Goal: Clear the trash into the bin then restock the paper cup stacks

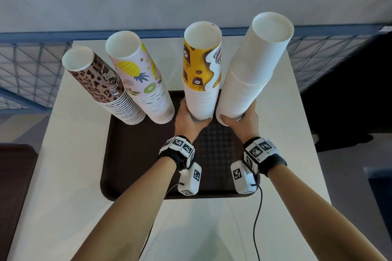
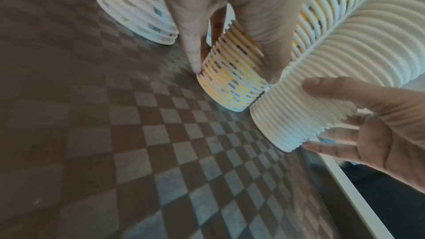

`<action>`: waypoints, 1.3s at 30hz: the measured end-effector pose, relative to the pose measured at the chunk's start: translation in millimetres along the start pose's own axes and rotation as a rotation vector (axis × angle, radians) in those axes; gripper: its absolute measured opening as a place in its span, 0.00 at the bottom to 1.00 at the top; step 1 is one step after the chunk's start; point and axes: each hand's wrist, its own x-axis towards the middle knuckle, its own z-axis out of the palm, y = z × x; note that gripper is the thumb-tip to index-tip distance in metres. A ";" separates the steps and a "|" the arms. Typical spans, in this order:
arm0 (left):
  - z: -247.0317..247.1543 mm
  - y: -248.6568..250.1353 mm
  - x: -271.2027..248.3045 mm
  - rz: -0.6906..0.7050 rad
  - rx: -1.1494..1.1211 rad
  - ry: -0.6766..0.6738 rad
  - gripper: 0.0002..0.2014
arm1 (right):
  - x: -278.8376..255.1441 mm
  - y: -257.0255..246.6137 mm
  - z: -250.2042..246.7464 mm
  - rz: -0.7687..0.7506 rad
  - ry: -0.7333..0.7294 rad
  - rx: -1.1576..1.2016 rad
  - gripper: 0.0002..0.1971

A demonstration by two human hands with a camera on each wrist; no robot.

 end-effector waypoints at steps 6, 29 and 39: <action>2.6 4.0 10.2 -0.017 -0.024 -0.004 0.42 | 10.6 -3.4 2.1 -0.009 -0.007 0.001 0.42; 4.5 1.7 13.8 -0.010 0.003 0.009 0.42 | 14.2 -0.3 5.5 -0.026 -0.007 -0.011 0.43; -1.1 -0.3 5.5 -0.092 -0.009 -0.102 0.50 | 8.9 2.6 2.6 -0.023 -0.050 -0.014 0.49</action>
